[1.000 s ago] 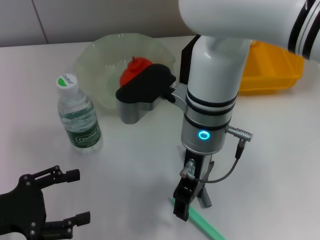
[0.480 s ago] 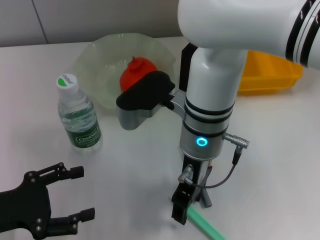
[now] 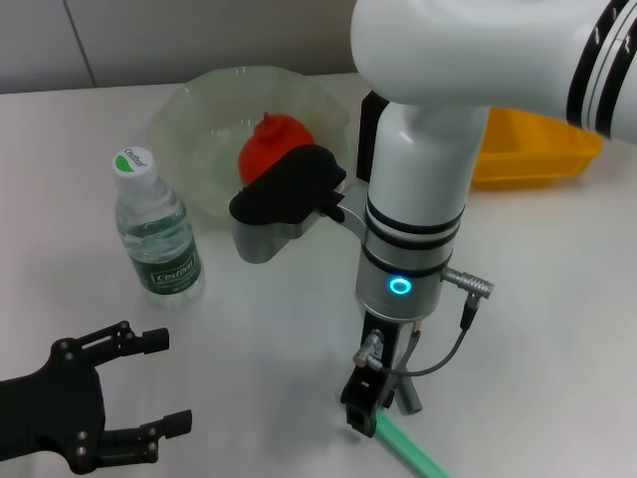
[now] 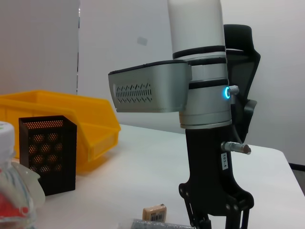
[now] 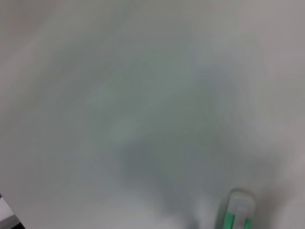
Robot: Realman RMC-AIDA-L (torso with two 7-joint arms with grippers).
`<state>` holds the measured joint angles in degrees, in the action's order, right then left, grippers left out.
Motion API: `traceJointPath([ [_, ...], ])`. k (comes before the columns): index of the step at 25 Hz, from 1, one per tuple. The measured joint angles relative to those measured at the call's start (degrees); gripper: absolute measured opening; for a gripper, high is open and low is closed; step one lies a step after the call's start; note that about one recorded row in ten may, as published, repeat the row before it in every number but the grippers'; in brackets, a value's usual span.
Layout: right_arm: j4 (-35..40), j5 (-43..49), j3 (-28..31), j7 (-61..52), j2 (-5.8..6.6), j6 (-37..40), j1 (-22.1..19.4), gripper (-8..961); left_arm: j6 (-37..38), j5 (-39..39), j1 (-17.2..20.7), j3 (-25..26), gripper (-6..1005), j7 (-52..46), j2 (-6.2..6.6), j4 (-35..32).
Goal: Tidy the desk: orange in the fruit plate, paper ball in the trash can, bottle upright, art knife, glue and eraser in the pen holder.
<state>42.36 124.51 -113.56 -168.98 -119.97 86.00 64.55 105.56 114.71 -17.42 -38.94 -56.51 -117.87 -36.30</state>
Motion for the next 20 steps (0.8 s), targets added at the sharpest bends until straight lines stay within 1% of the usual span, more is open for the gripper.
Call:
traceJointPath([
  [1,0.0,-0.1,0.0,0.0,0.0,-0.1,0.0,500,0.0,0.0,0.0,0.0,866,0.0,-0.02,0.0],
  [6,-0.2,-0.8,-0.1,0.0,0.0,-0.9,-0.4,357,-0.3,0.0,-0.1,0.0,866,0.0,-0.1,0.0],
  [20,-1.9,-1.0,-0.5,0.2,0.01,-2.0,-0.5,355,-0.9,0.2,-1.0,0.0,866,0.0,-0.17,0.7],
])
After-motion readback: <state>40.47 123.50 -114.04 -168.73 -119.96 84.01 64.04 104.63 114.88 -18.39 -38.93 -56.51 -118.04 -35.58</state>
